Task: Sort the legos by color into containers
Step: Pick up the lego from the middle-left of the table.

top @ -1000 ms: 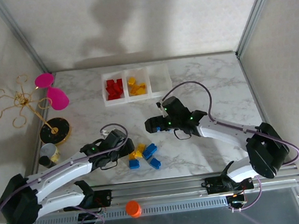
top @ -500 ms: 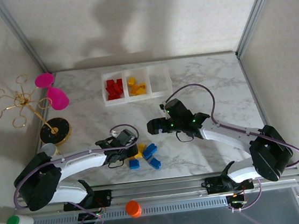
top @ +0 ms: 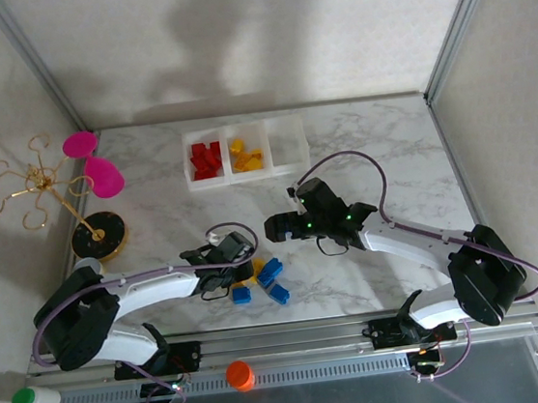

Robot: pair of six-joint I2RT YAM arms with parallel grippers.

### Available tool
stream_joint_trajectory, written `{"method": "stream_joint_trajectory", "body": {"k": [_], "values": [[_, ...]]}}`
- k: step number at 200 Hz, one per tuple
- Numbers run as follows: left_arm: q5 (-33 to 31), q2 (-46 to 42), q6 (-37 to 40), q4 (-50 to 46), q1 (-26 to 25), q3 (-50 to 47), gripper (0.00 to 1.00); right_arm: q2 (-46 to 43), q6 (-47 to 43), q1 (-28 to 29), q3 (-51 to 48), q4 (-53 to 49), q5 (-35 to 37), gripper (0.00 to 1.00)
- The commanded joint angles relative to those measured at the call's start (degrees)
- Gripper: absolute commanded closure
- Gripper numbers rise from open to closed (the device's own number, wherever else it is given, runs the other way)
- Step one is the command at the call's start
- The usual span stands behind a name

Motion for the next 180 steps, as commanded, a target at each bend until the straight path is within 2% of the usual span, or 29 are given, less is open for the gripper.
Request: {"method": "stream_joint_trajectory", "body": {"k": [1, 55, 99, 120, 147, 180], "values": [[-2.23, 2.25, 0.44, -1.62, -0.53, 0.51, 0.48, 0.76, 0.42, 0.32, 0.55, 0.64, 0.25, 0.02], [-5.24, -0.29, -0.20, -4.60, -0.53, -0.62, 0.54, 1.04, 0.42, 0.39, 0.72, 0.99, 0.24, 0.02], [-4.41, -1.91, -0.30, -4.51, -0.53, -1.69, 0.57, 1.46, 0.65, 0.39, 0.90, 1.55, 0.04, 0.01], [-2.77, -0.99, -0.30, -2.43, -1.17, -0.98, 0.57, 1.67, 0.66, 0.42, 1.24, 1.43, 0.09, 0.01], [-4.32, 1.82, -0.22, -3.00, -2.29, 0.72, 0.58, 1.38, 0.58, 0.29, 1.32, 1.22, 0.22, 0.02], [-5.99, 2.09, -0.91, -3.55, -2.53, 0.86, 0.65, 0.98, 0.39, 0.30, 1.43, 0.63, 0.73, 0.02]]}}
